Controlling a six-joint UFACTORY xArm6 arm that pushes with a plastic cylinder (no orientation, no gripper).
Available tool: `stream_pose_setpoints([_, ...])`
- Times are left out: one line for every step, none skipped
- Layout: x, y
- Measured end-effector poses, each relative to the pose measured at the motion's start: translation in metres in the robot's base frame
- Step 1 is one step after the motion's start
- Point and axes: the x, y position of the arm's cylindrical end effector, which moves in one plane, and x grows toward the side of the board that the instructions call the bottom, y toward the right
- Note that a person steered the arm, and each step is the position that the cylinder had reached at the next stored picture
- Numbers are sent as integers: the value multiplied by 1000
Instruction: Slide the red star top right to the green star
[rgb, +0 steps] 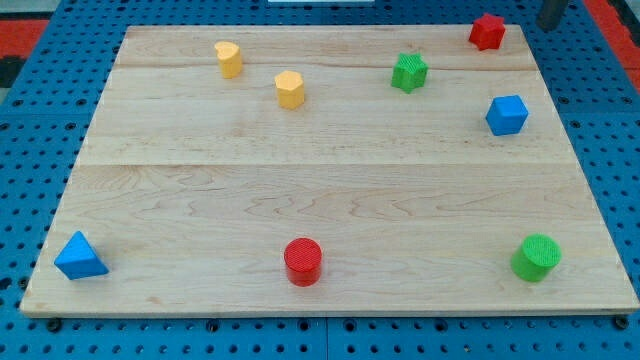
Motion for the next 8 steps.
stream_pose_setpoints([1,-33])
stream_pose_setpoints([0,-82])
stream_pose_setpoints([0,-103])
stream_pose_setpoints([0,-101])
stream_pose_setpoints([2,-101])
stream_pose_setpoints([12,-106])
stream_pose_setpoints([16,-120])
stream_pose_setpoints([18,-127])
